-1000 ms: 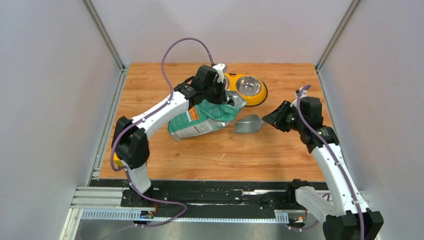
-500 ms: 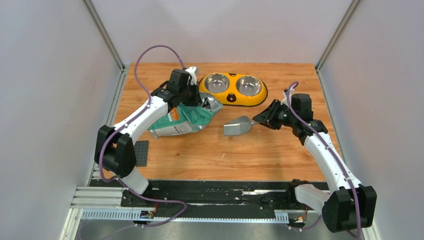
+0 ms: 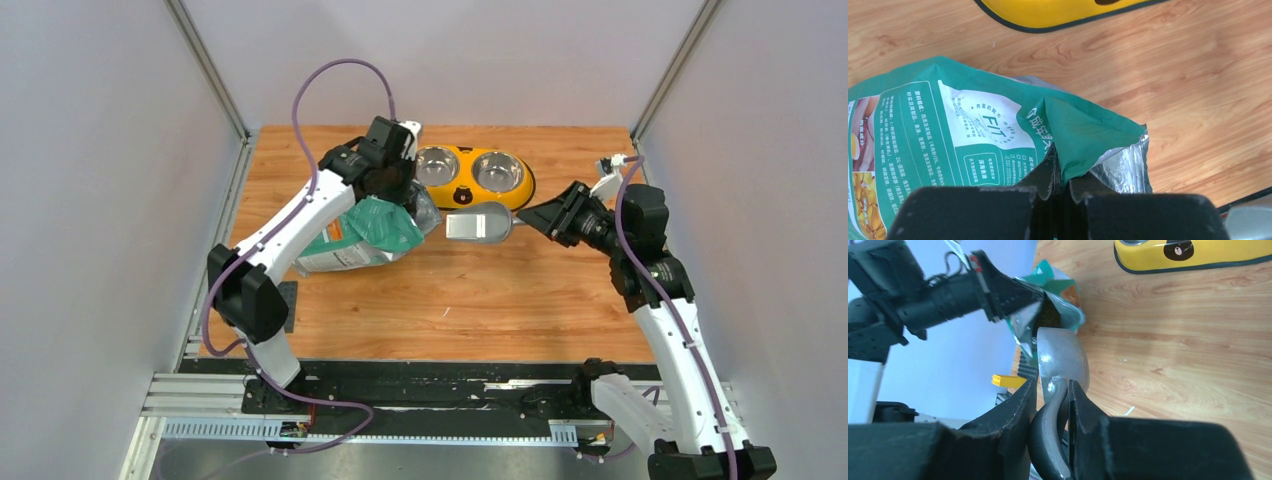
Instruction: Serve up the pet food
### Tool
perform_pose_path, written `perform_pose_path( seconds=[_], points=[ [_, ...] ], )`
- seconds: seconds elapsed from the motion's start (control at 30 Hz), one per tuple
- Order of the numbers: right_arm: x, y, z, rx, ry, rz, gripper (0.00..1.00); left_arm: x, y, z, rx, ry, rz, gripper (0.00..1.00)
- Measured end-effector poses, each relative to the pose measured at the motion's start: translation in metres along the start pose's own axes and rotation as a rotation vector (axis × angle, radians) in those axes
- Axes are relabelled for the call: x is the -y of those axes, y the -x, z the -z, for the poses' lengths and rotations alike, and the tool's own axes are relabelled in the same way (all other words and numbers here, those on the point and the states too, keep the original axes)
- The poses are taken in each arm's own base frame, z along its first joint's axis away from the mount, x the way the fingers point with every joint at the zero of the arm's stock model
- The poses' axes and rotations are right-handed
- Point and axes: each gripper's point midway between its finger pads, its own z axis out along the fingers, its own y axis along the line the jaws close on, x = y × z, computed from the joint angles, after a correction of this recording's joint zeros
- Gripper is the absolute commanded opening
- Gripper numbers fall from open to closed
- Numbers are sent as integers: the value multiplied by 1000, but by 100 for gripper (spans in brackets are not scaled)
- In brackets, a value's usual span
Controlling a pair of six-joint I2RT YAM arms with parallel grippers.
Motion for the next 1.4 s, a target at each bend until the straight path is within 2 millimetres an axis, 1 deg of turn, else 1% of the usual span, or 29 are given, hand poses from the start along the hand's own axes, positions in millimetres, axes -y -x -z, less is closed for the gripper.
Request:
perform_pose_path(
  seconds=[0.1, 0.27, 0.43, 0.53, 0.7, 0.9, 1.03, 1.23, 1.4],
  points=[
    [-2, 6, -3, 20, 5, -25, 0, 12, -11, -14, -56, 25, -47, 0],
    [10, 11, -23, 9, -23, -86, 0, 31, -27, -36, -127, 33, -97, 0],
    [27, 3, -40, -30, -50, -107, 0, 37, -34, -44, -157, 33, -112, 0],
    [38, -5, -49, -63, -69, -114, 0, 37, -33, -44, -157, 30, -111, 0],
    [47, -19, -67, -111, -67, -110, 0, 39, -34, -46, -165, 25, -107, 0],
    [58, -43, -100, -168, -49, -135, 0, 45, -43, -57, -202, -5, -87, 0],
    [58, -55, -117, -188, -27, -152, 0, 49, -46, -59, -213, -24, -74, 0],
    [56, -77, -142, -212, -16, -137, 0, 49, -44, -60, -207, -22, -61, 0],
    [64, -97, -168, -217, -10, -126, 0, 49, -44, -60, -206, -21, -60, 0]
  ],
)
